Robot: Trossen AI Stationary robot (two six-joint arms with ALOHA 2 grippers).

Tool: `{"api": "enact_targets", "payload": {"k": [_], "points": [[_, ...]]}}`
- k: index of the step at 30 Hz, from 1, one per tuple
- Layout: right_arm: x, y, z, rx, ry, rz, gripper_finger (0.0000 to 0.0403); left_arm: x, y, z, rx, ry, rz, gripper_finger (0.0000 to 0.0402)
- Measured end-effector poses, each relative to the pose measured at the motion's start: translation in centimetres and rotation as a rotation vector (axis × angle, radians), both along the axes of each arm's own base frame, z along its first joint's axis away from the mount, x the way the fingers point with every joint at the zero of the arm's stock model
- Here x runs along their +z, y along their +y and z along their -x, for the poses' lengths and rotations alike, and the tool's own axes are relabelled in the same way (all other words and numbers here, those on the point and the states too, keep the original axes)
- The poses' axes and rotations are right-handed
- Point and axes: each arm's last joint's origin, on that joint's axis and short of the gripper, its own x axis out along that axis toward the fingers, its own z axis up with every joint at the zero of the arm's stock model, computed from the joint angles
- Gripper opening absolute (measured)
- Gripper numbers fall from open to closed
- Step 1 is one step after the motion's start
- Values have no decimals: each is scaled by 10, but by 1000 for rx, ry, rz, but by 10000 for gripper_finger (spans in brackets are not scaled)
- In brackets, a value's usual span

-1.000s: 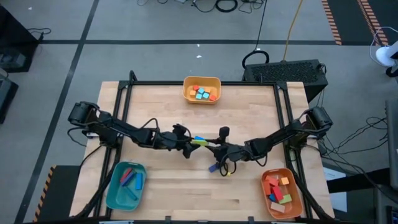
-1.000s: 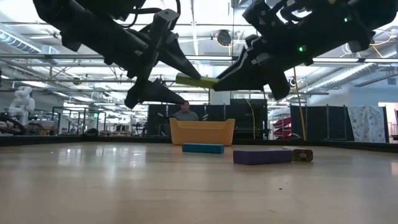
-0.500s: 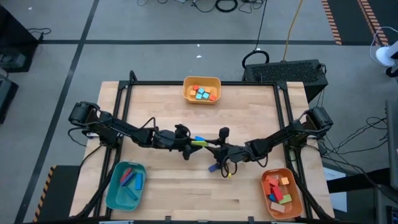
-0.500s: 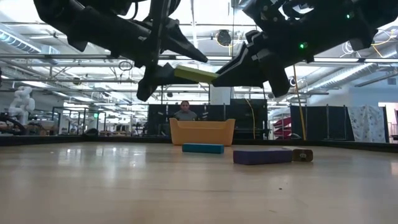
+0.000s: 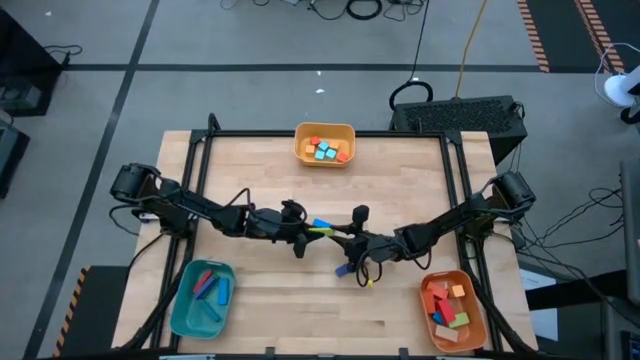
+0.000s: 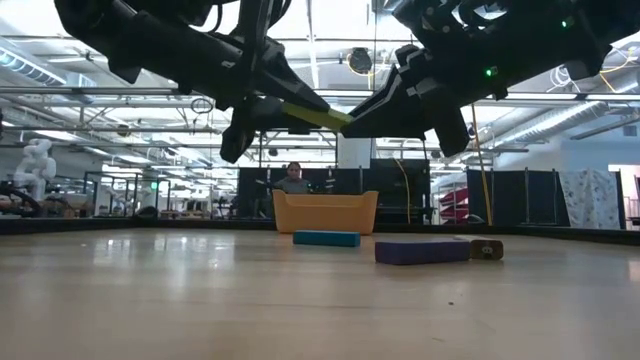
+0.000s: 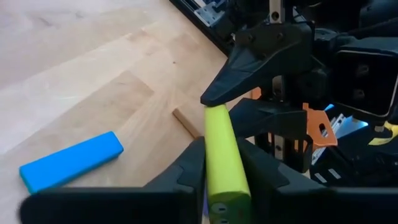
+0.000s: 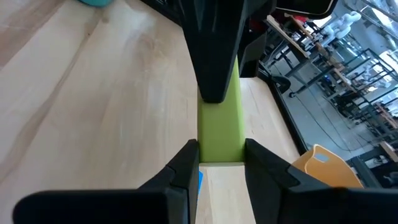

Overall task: Sort blocks by size
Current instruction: Put the small light green rectangle block into the green bin

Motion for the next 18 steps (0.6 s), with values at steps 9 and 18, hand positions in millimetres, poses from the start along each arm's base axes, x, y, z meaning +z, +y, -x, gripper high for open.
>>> {"api": "enact_targets", "payload": {"k": [9,18], "points": [[0,0,0,0,-6,-28,119,-1,0,1,-16,17,-35,62],[-2,-12,-2,-78,-37,-137,195,16,1,23,-56,137,-89,62]]}}
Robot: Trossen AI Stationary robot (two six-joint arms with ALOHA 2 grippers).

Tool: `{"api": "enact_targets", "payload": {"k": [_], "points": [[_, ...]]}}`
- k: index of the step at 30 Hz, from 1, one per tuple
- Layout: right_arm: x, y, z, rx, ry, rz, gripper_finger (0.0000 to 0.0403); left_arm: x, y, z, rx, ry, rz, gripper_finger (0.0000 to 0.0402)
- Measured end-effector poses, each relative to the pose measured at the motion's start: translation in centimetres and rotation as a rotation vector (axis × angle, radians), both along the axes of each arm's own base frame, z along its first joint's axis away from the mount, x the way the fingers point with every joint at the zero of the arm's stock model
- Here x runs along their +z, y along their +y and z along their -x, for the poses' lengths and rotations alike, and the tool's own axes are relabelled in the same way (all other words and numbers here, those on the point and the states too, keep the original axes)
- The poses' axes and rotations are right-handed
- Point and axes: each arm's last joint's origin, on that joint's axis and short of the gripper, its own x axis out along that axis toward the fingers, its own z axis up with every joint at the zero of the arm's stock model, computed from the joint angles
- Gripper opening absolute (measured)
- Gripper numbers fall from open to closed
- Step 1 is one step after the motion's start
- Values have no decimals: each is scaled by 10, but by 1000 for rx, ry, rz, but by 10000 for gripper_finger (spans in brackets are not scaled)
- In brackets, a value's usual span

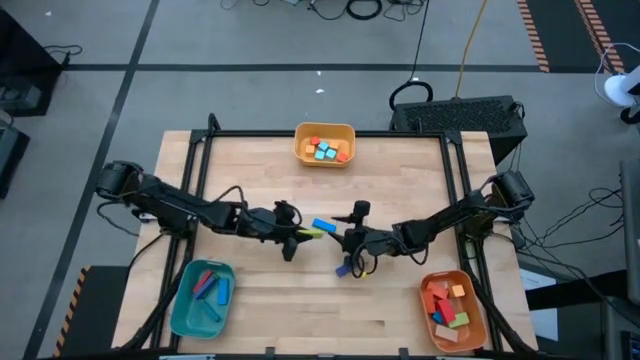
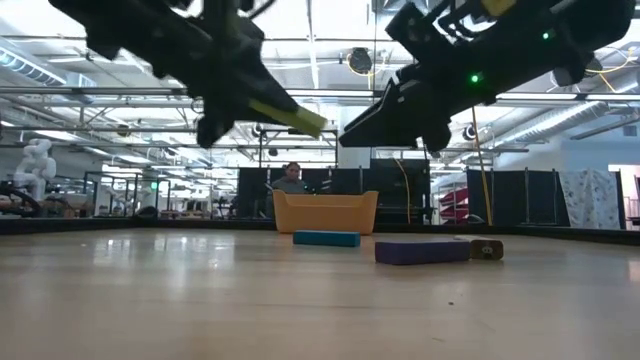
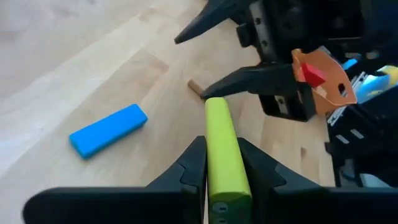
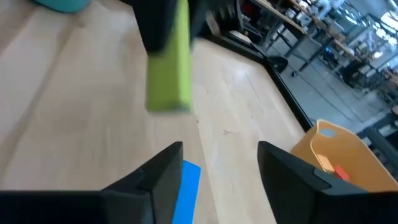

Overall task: Sort blocks by size
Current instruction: Put the small light green rectangle block into the green bin

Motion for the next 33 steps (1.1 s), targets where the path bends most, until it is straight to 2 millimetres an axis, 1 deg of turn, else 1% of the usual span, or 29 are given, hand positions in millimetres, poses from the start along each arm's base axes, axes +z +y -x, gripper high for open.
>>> {"api": "enact_targets", "payload": {"k": [7,11,14,16,21,25,28,33], "points": [[-2,-6,-1,-34,-6,-57,235,20,-4,26,9,53,-67,62],[-4,-9,-1,-16,4,-130,245,29,-8,49,-46,133,-103,62],[-8,-14,-1,-34,27,-174,246,36,-12,69,-86,191,-81,62],[-10,-17,0,-54,44,-185,246,39,-16,83,-110,236,-35,62],[-12,-25,-1,-80,57,-211,247,50,-25,112,-122,384,168,62],[-12,-29,-2,-73,53,-245,247,63,-36,126,-170,533,326,62],[-12,-29,-2,-73,53,-246,247,69,-44,133,-203,624,440,62],[-12,-29,-2,-74,53,-247,247,65,-51,145,-189,784,514,62]]}}
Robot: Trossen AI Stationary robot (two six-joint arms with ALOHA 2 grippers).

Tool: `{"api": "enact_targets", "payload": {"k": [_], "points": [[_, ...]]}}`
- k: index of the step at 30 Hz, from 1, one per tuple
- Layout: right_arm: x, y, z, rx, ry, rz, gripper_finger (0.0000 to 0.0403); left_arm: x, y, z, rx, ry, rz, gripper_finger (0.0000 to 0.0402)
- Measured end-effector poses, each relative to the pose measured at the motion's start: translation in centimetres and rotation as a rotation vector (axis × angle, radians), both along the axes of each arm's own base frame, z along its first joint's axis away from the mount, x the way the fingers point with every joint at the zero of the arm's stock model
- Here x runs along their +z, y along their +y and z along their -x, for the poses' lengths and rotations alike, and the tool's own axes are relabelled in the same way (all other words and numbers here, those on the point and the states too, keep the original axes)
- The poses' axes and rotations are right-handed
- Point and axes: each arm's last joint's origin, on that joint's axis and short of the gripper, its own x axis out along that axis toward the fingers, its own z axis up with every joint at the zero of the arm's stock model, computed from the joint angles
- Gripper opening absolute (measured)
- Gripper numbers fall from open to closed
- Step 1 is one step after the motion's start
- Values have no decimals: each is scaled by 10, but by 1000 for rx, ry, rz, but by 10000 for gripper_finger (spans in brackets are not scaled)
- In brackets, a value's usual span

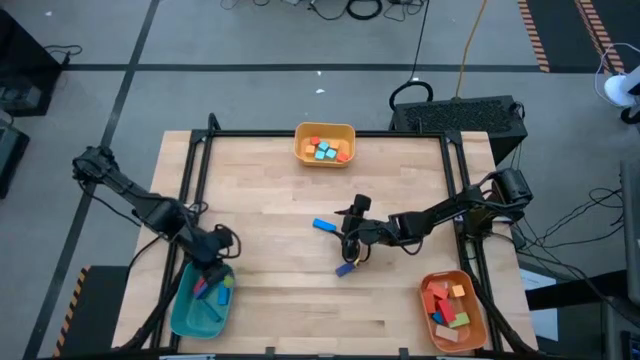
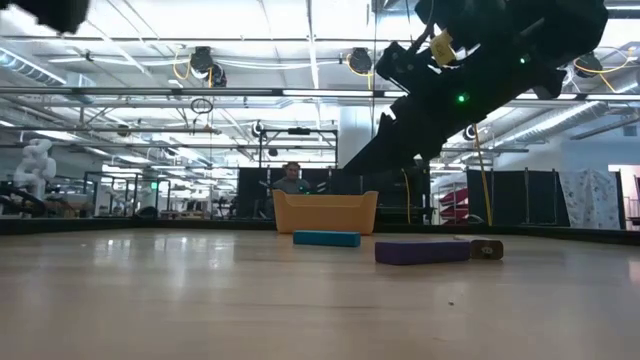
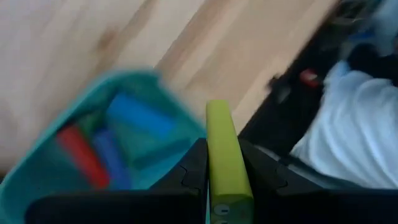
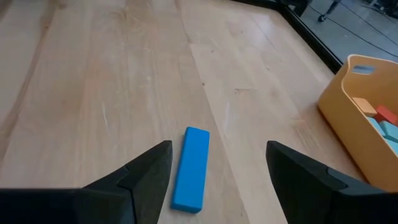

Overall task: Sort blocks by size
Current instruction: Put the small light green rectangle block into the green bin

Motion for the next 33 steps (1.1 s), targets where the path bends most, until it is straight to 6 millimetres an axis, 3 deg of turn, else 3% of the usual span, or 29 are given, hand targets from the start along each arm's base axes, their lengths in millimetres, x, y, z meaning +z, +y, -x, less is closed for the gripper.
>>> {"api": "enact_targets", "payload": {"k": [9,20,27,33], "points": [[0,0,0,-7,2,-5,247,-16,-1,17,10,302,-107,62],[0,-1,0,-25,-7,-27,247,-38,-18,5,-160,363,-200,70],[0,-4,0,-44,-16,-45,247,-50,-26,-4,-178,412,-191,72],[0,-15,-2,-128,-54,-128,247,-55,-32,-13,-172,368,-179,98]]}}
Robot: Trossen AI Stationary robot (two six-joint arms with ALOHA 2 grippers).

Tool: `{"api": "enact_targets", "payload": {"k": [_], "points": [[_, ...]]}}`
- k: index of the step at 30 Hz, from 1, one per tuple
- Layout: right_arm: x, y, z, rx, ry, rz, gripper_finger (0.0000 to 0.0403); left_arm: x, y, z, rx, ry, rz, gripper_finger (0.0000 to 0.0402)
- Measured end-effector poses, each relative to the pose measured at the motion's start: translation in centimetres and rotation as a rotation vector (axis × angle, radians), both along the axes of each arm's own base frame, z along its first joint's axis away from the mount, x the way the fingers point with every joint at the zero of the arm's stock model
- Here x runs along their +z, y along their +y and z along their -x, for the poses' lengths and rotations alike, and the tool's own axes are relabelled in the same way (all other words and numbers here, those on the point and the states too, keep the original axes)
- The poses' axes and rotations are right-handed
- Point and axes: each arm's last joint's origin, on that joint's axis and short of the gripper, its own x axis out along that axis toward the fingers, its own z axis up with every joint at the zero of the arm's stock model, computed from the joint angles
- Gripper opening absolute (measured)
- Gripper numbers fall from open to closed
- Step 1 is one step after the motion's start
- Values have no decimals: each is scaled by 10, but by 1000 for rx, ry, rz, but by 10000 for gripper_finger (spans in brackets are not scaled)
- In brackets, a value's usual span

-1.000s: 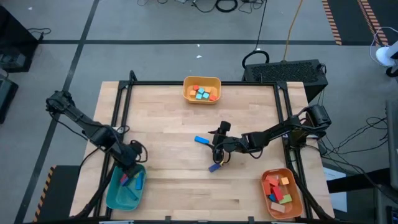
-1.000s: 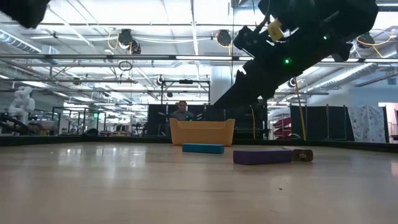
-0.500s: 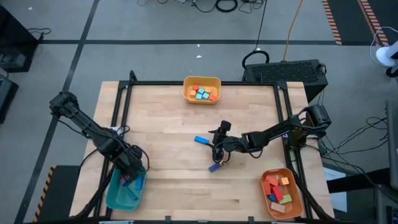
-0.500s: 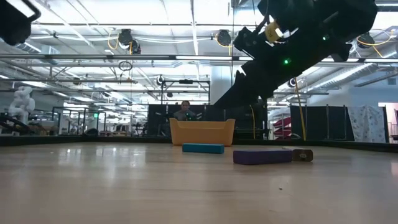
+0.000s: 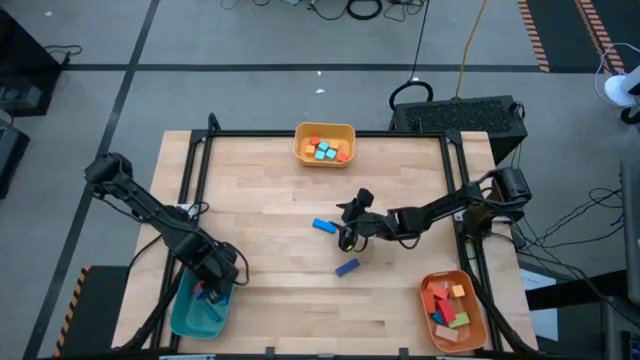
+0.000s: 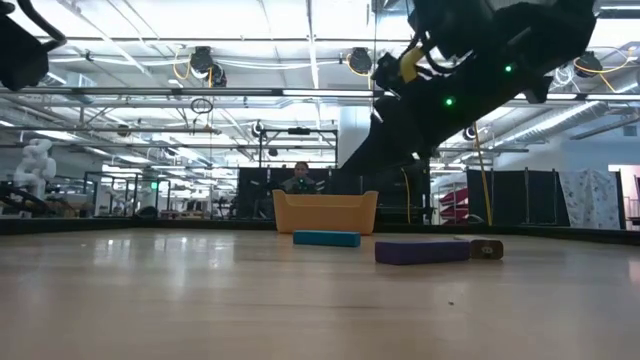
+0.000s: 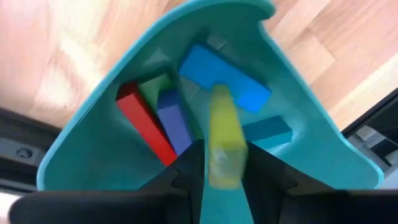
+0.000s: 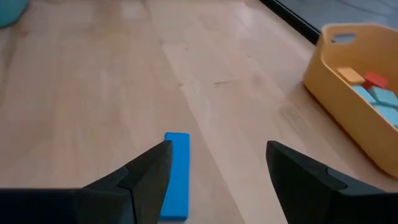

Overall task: Sort blocks by size
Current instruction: Put the small light green rectangle block into the green bin, then put the small blue rectangle block into the green bin

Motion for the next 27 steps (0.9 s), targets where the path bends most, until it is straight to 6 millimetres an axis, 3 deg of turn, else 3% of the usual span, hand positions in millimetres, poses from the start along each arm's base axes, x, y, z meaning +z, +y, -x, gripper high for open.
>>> {"api": "enact_targets", "payload": {"k": [4,13,18,27], "points": [[-9,-5,-2,-31,12,-20,247,-3,-1,-2,-3,4,-10,116],[-51,-11,-10,-35,76,-64,247,-3,-1,-2,3,10,-14,168],[-54,-9,-14,18,40,-113,247,-2,-5,-5,29,6,39,193],[-52,-8,-16,52,28,-101,247,1,-7,-3,61,73,128,195]]}}
